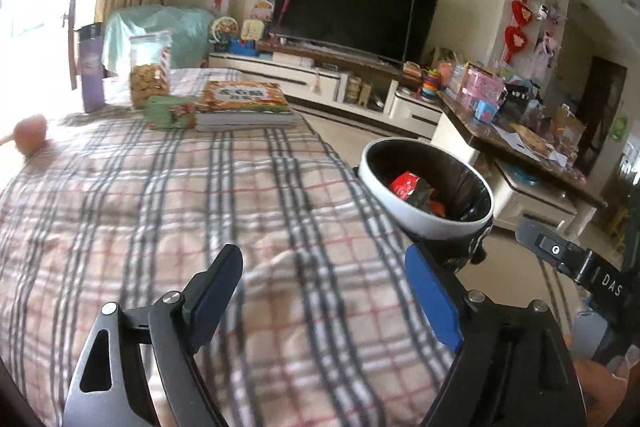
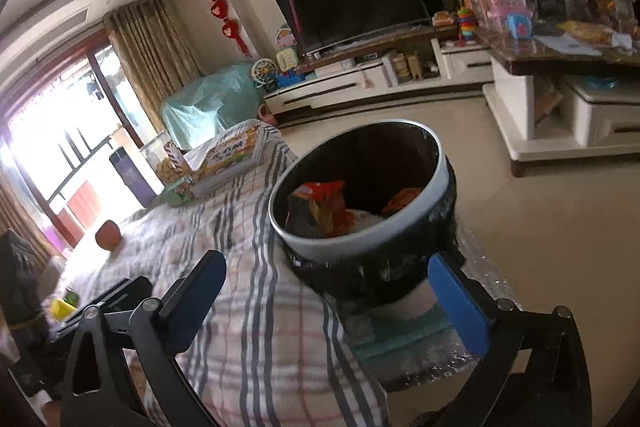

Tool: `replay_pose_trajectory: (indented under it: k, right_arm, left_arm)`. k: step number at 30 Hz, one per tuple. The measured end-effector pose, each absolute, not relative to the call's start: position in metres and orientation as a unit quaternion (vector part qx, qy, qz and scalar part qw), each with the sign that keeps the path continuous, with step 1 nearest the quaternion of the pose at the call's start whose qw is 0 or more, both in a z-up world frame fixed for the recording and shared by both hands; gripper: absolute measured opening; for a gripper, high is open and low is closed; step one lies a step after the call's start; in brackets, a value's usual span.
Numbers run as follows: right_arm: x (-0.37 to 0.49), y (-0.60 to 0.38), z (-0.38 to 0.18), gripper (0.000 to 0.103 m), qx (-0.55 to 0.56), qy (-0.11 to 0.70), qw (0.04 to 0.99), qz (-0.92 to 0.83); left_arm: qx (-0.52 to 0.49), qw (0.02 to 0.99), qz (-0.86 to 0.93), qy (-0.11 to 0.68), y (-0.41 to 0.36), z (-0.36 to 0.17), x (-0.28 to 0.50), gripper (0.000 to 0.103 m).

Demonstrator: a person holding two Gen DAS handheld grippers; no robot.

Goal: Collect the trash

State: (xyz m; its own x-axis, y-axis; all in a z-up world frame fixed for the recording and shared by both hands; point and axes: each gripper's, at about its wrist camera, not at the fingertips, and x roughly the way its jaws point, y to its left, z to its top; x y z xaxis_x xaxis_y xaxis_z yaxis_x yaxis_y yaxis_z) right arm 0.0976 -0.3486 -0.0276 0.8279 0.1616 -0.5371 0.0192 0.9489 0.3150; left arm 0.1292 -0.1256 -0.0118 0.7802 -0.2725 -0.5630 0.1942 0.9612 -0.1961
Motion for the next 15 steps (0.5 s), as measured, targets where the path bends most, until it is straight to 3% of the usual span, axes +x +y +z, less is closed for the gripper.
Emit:
replay_pose_trajectory:
  k: [7,10,15]
  right_arm:
    - [0.067,-0.327,-0.016,0.102,0.112,0.249,0.962,0.017]
    - [0.06,-0.318,0.001,0.102,0.088,0.223,0.971,0.013]
    - [0.043,-0.301,0.022,0.103,0.046,0.161,0.986,0.004]
  left_arm:
    - [-0.034,0.963,-0.099,0.249,-0.123,-0.008,0.075,0.089]
    - [-0.029,0.973,-0.077,0.215,-0.117,0.002,0.056,0.101]
    - [-0.031,0.985,-0.036,0.163,-0.11,0.013,0.027,0.103]
